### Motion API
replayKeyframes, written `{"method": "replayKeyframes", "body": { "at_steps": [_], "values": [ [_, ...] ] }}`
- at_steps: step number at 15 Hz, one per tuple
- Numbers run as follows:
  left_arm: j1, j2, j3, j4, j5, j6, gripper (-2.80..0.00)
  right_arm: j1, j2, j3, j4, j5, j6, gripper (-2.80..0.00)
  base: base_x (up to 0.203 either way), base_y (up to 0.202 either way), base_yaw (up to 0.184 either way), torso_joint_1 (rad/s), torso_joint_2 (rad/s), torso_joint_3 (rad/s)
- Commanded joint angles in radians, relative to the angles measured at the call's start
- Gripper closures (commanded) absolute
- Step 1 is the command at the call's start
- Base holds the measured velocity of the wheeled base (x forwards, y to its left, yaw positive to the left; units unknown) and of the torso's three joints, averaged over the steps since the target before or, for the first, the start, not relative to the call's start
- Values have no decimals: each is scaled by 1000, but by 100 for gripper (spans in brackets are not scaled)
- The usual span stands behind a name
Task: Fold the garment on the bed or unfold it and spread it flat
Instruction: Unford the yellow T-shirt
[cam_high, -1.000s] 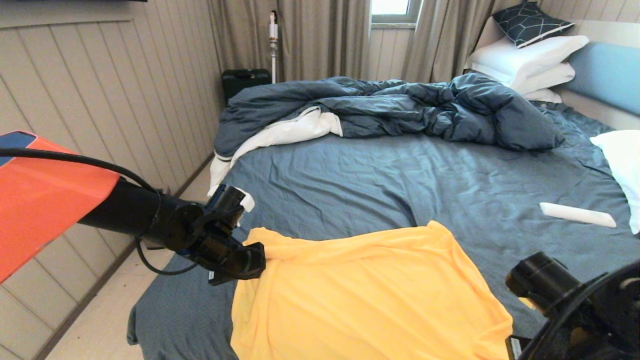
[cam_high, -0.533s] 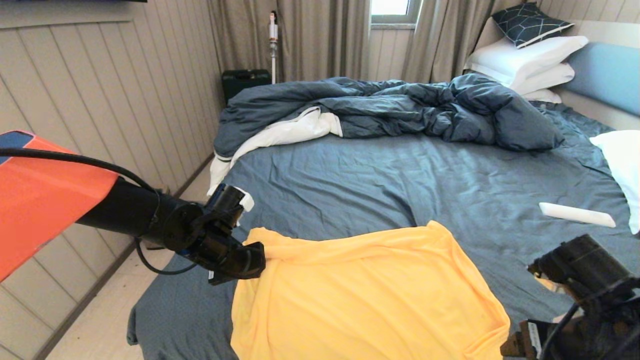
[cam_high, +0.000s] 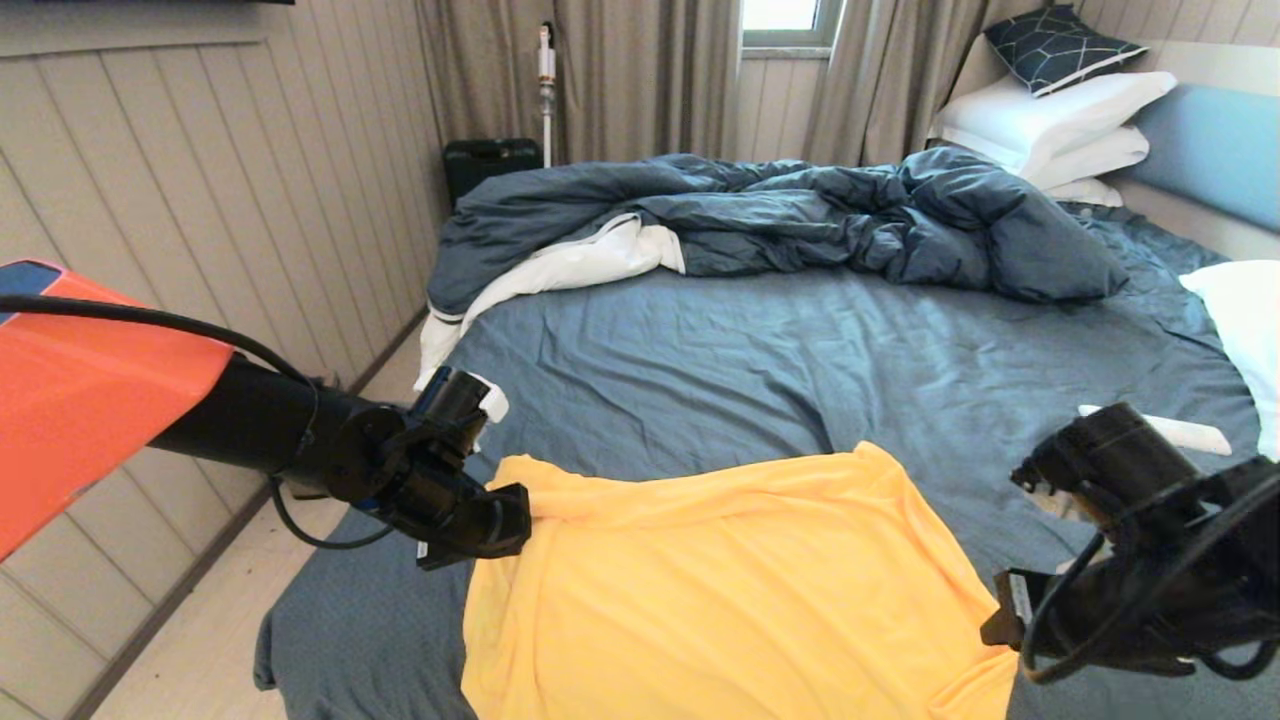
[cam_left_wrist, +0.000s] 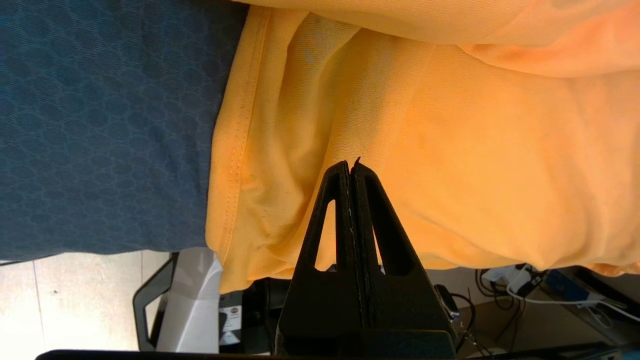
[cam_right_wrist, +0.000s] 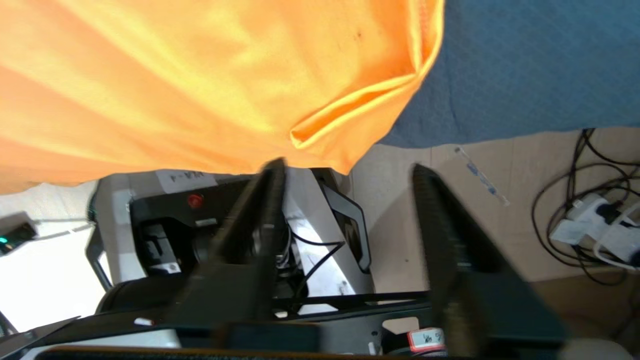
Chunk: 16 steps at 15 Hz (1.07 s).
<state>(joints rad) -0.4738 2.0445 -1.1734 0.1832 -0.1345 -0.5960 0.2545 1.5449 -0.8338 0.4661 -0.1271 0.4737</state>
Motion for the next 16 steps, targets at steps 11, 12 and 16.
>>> {"method": "replayKeyframes", "body": {
  "at_steps": [11,12,16],
  "values": [
    [-2,14,-2,1,-1,-4,0,-51,337,11,-133,-8,-21,0,0,0,0,0,0,0],
    [-2,14,-2,1,-2,-4,0,-62,340,19,-136,-9,-25,0,0,0,0,0,0,0],
    [-3,15,-2,1,-2,-4,0,-129,342,64,-175,-24,-58,0,0,0,0,0,0,0]
  ]
}}
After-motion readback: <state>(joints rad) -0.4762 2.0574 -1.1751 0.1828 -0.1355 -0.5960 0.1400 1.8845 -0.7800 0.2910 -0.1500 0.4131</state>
